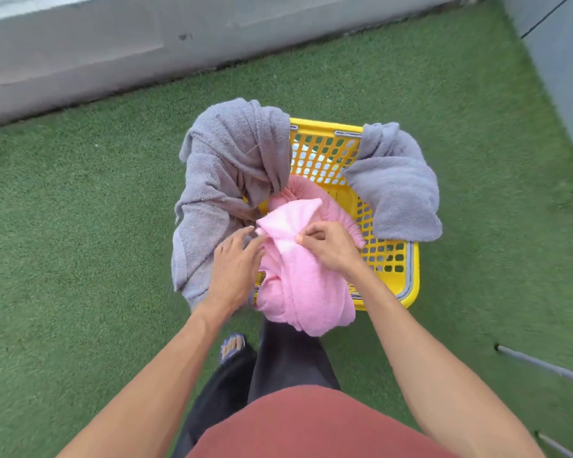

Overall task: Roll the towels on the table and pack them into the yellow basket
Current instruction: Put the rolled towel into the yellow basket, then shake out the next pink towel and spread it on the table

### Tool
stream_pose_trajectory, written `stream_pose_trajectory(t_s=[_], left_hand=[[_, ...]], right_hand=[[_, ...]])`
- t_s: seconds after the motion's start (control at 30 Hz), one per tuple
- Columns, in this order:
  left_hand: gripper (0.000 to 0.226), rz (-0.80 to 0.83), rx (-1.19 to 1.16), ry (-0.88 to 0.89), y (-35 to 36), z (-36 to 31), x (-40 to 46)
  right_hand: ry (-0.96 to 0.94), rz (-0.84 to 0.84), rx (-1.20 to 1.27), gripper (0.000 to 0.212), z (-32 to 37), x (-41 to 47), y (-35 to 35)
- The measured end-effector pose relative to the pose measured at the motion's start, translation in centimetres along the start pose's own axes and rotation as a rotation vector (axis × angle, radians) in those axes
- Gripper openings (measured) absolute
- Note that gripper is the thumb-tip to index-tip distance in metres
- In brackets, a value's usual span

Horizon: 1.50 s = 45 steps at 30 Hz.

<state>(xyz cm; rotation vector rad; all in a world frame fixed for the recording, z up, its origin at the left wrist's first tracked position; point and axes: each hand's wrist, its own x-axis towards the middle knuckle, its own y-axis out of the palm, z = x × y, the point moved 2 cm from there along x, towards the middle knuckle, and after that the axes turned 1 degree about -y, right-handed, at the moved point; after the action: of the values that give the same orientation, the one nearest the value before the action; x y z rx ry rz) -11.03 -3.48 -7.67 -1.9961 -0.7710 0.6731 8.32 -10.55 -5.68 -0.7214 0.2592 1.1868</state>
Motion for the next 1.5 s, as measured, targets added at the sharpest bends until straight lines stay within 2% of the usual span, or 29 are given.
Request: stream_pose_trajectory(t_s=[0.1,0.23,0.4,0.5,0.63,0.97,1.13,1.23,1.5], left_hand=[[0.040,-0.032,-0.292,0.115,-1.5,-2.5,-0.1],[0.038,-0.070,-0.560,0.215,-5.8,-7.3,-0.9],[0.026,0.086,-0.401,0.683,-8.5,-14.6,-4.3],[0.020,0.257,-0.363,0.860,-8.4,-19.8,-6.9],[0.009,0.402,-0.558,0.819,-8.9,-28.0,-9.7],[0.011,0.382,-0.609,1.087,-9.7,-50.1,-12.7],[0.011,0.389,-0.644,1.157,-7.6,-61.9,-13.4],[0.014,0.394,-0.634,1.198,-6.1,-68.8,-13.1],[0.014,0.315,-0.690,1.153,-0.1,-80.7,-8.9]], right_hand=[[-0.050,-0.046,0.112,0.013,2.4,-4.5,-1.6],[-0.111,-0.261,0.245,0.010,2.5,-13.3,-3.2],[-0.132,-0.571,0.389,0.006,0.2,-25.7,-3.6],[-0.147,-0.727,0.427,0.007,0.0,-31.9,-5.2],[-0.151,-0.921,0.351,0.008,-0.3,-39.0,-9.0],[-0.156,-1.314,0.174,0.005,-3.6,-49.1,-22.1],[-0.229,-1.396,0.179,0.022,-6.0,-52.2,-29.3],[-0.270,-1.512,0.129,0.011,-8.1,-53.9,-35.1],[-0.238,-1.551,-0.082,0.016,-11.4,-55.6,-50.8]])
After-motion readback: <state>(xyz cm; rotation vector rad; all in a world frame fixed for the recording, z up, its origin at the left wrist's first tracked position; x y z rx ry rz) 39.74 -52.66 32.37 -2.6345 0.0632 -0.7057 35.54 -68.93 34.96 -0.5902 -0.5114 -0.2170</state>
